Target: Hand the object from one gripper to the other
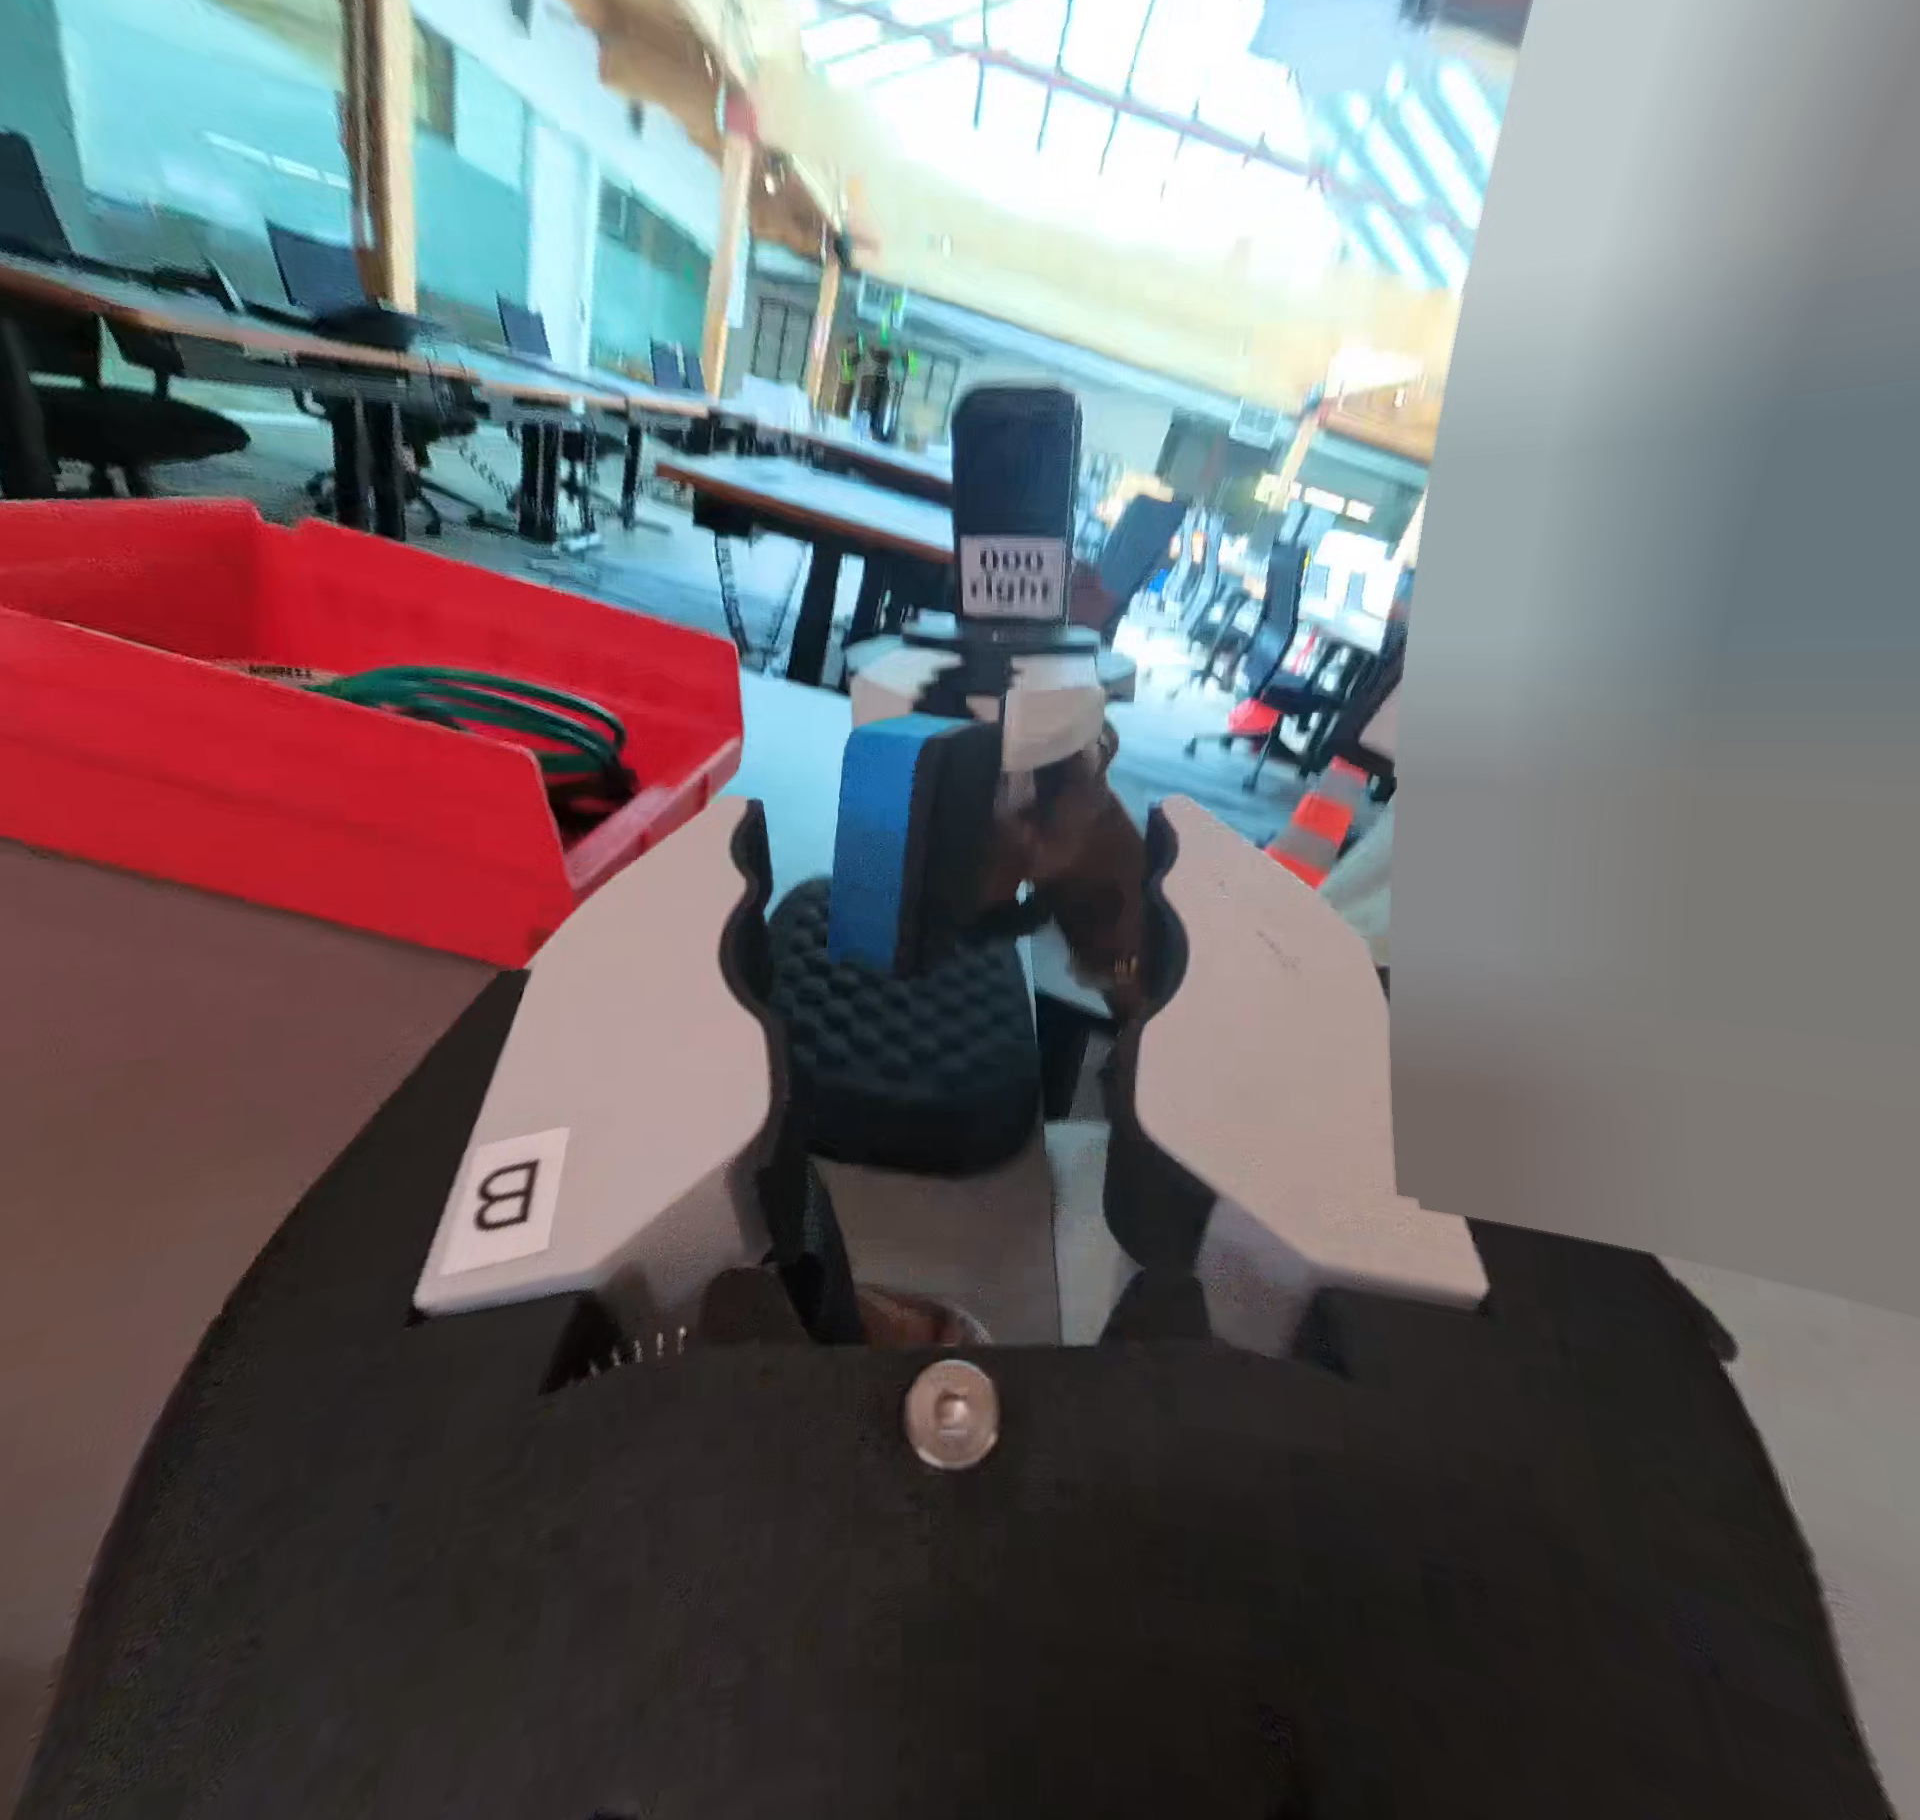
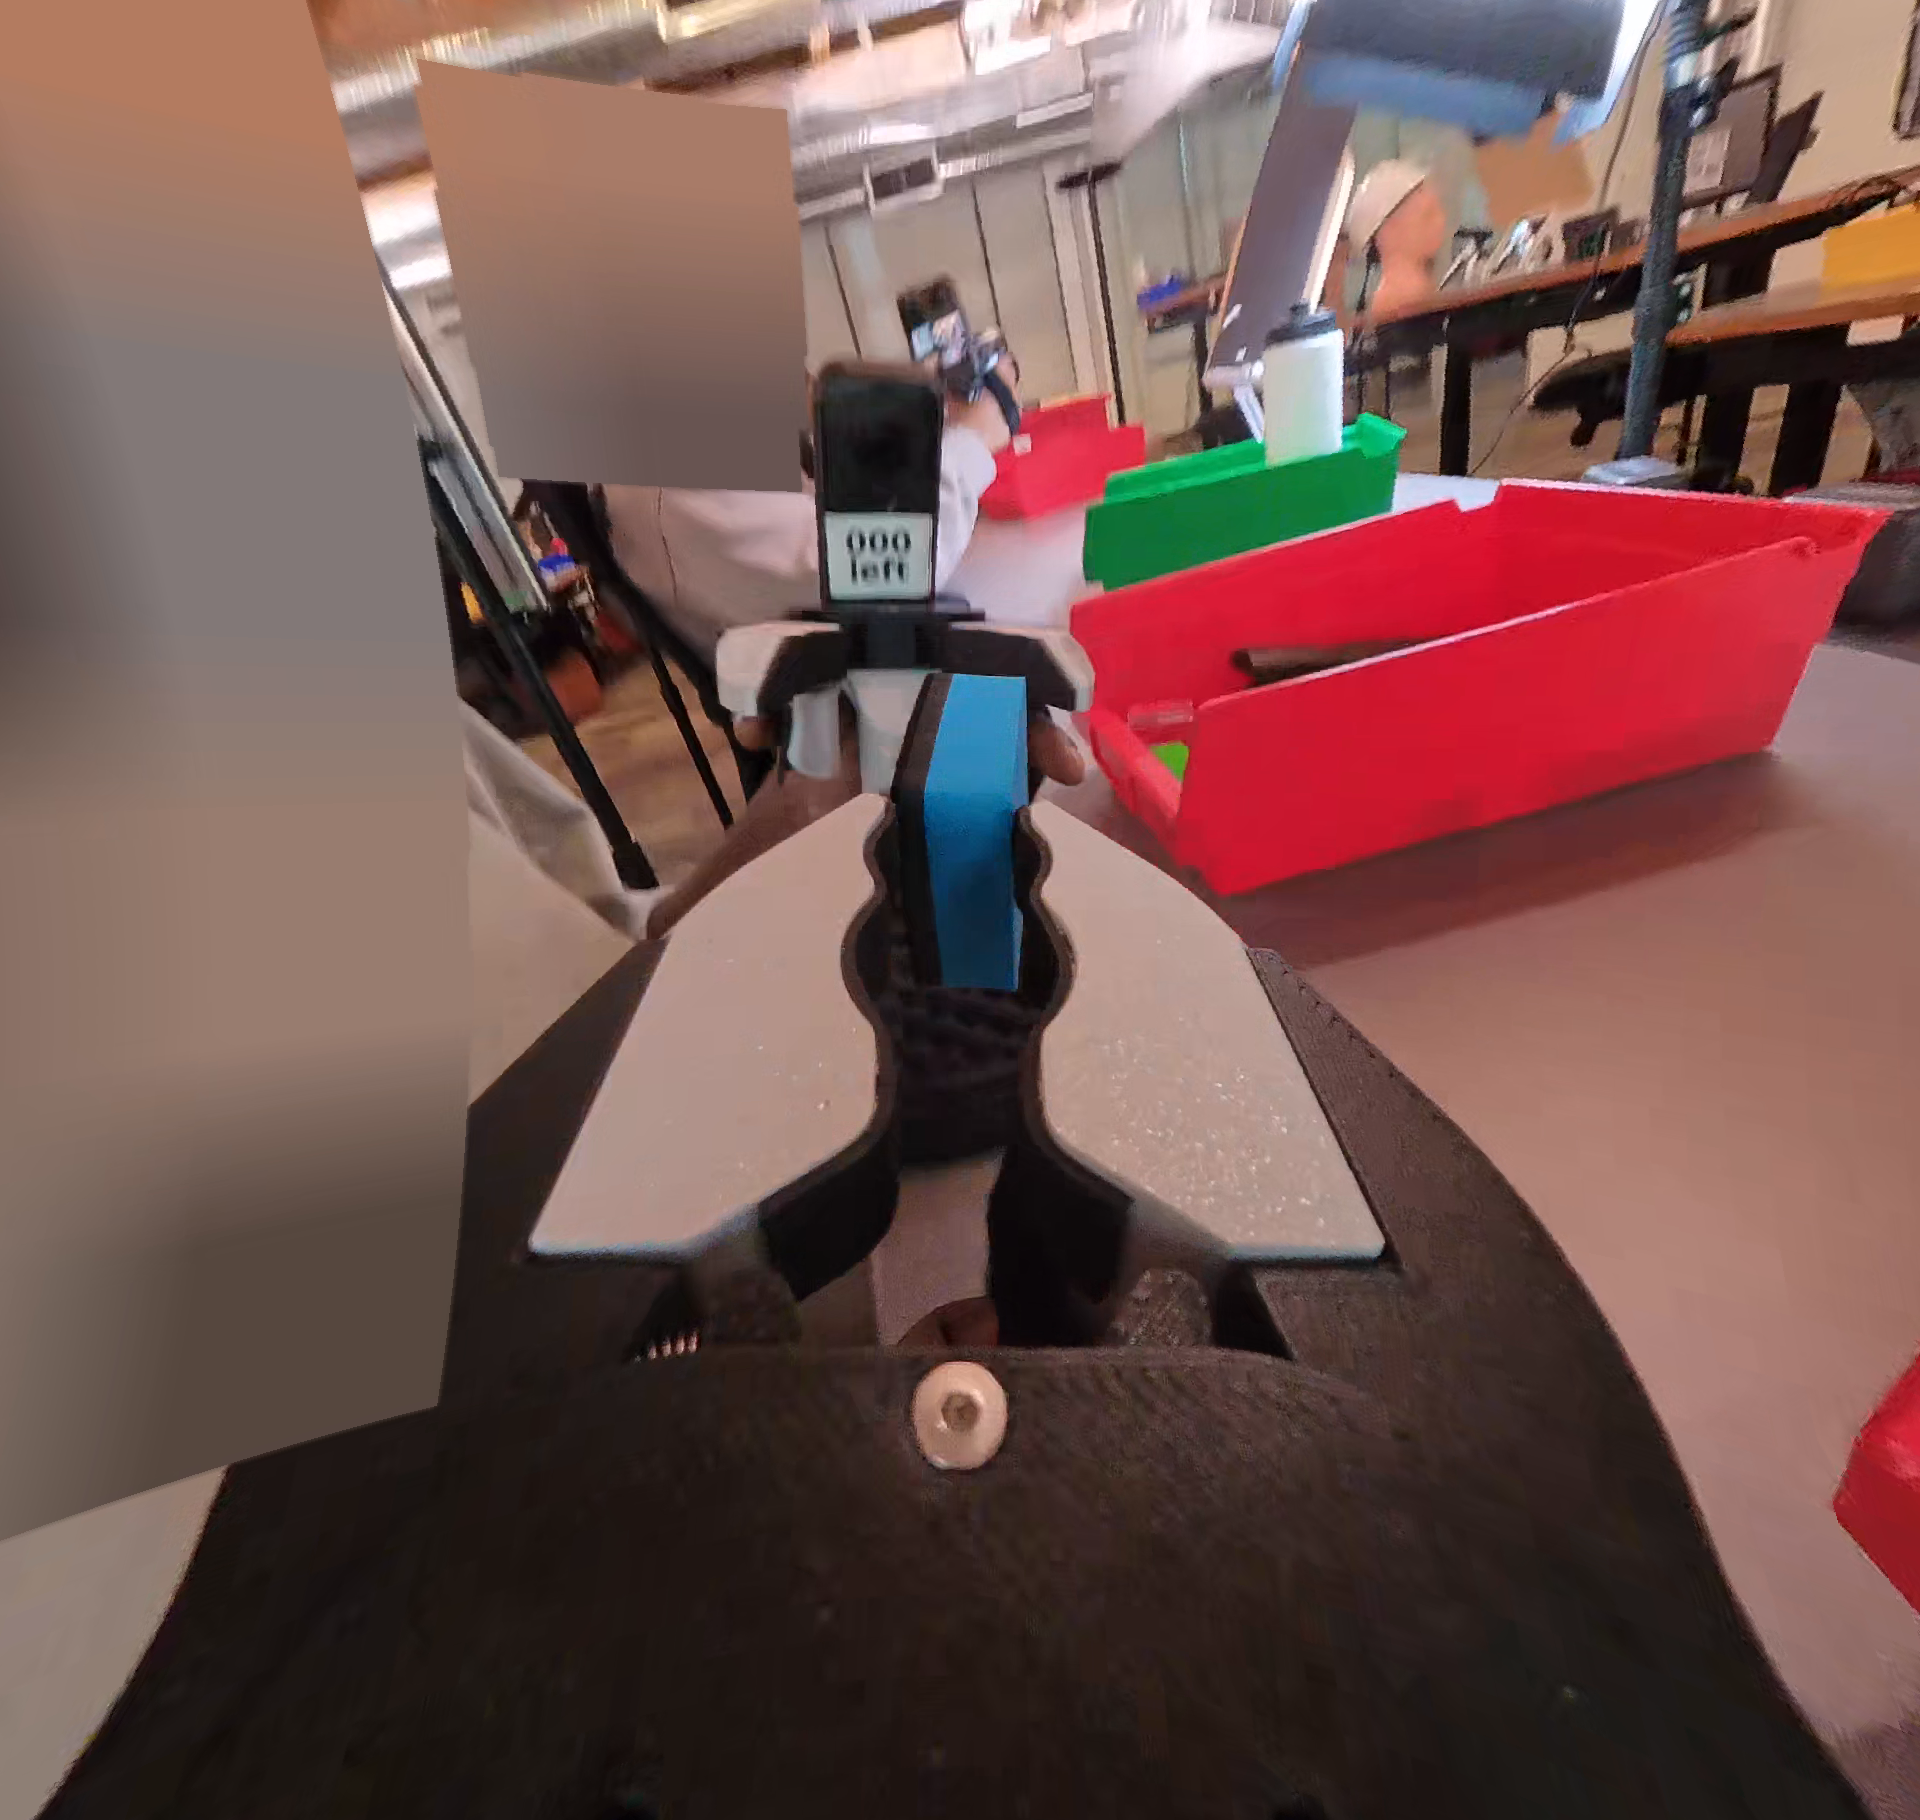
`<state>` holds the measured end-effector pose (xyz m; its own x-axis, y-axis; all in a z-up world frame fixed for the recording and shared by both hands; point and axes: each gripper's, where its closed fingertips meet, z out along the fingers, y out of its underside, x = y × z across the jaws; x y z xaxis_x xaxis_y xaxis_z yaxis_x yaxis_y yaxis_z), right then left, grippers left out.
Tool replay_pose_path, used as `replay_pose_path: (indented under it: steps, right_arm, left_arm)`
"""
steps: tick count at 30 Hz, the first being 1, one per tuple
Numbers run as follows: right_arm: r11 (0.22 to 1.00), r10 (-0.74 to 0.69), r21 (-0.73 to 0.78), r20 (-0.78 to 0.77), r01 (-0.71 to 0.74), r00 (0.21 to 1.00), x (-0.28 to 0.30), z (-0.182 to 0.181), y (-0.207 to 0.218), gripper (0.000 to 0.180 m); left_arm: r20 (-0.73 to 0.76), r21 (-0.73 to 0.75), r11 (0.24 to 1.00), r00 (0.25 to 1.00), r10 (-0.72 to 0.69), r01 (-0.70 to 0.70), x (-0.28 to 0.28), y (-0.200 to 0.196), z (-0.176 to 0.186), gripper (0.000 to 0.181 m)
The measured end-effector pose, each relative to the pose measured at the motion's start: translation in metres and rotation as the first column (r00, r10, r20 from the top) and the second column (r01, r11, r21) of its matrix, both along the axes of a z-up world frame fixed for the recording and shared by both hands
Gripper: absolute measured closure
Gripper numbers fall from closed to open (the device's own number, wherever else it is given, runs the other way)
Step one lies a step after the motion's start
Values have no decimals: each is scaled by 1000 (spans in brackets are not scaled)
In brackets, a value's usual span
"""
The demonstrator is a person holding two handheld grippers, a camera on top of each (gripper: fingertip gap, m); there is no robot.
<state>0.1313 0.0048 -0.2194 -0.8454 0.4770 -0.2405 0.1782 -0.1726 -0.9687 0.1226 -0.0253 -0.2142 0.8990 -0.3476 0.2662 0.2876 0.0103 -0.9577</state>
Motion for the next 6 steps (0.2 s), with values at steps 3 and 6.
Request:
replay_pose_path:
  steps: [3,6]
  right_arm:
    - [998,49,34,2,-49,999,7,-2,-4,159]
    - [997,74,36,12,-75,997,10,-4,-7,159]
  left_arm:
    - [-34,-16,1000,999,-8,7,6,-1,-2,122]
    - [-12,-30,999,999,-31,31,7,3,-5,128]
